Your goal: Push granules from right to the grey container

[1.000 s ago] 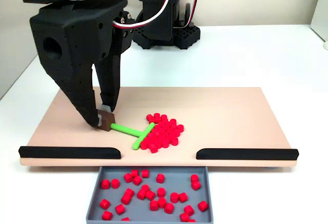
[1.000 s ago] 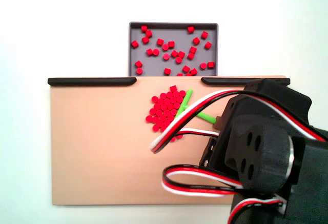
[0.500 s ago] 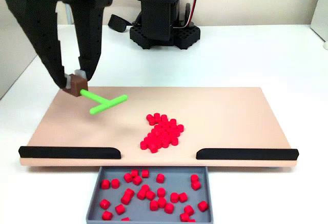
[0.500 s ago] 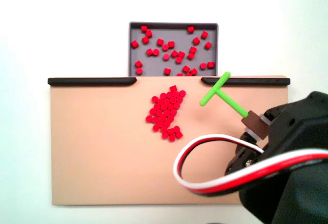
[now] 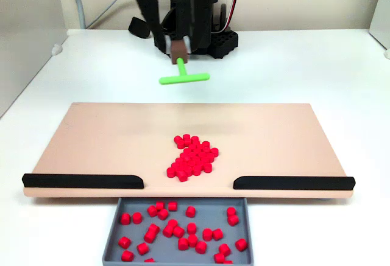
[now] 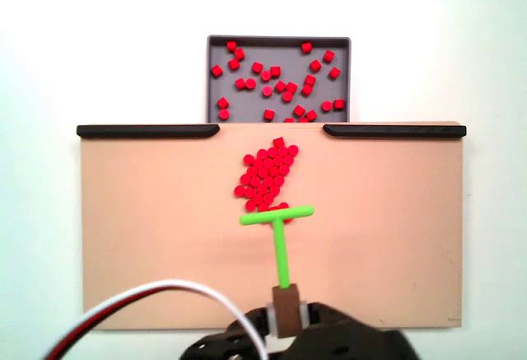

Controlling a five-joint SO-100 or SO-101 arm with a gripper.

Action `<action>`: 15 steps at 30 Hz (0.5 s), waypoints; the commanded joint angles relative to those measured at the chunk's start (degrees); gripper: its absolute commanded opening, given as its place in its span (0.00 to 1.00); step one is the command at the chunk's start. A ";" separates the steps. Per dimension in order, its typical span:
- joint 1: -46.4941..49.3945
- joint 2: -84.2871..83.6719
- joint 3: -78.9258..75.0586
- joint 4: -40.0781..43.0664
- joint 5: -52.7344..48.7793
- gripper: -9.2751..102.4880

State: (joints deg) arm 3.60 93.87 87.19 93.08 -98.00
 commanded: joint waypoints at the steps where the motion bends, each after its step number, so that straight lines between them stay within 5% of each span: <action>1: -3.16 5.71 2.99 0.70 6.42 0.08; 15: -4.04 7.38 3.16 0.62 16.52 0.08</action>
State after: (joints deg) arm -0.53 98.79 90.62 93.96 -81.91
